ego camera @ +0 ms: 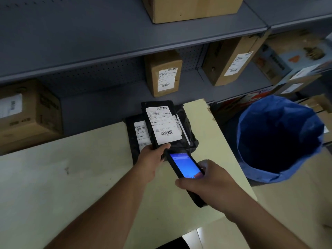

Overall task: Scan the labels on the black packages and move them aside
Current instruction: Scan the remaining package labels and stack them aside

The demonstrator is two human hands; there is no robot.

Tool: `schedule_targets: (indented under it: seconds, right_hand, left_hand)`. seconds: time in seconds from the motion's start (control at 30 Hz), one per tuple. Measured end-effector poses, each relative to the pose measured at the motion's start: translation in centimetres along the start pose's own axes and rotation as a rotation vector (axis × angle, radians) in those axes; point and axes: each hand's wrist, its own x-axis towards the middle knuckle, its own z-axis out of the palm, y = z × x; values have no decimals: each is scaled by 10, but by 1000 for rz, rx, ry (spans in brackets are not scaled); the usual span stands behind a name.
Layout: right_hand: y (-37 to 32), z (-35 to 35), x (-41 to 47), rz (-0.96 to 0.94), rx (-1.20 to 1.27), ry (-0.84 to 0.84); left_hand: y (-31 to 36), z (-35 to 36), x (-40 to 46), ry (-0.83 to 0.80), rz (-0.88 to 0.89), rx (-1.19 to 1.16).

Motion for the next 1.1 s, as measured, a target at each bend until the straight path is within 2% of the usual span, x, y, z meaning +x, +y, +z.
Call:
schedule_targets:
  seconds: [0.27, 0.5, 1.1]
  right_hand:
    - [-1, 3, -1, 0, -16, 9]
    - [-6, 19, -4, -11, -64, 16]
    - [-33, 135, -26, -108, -288, -50]
  left_hand:
    - [2, 2, -5, 107, -21, 173]
    - [4, -22, -15, 139, 32, 211]
    - [-27, -174, -74, 381, 73, 317]
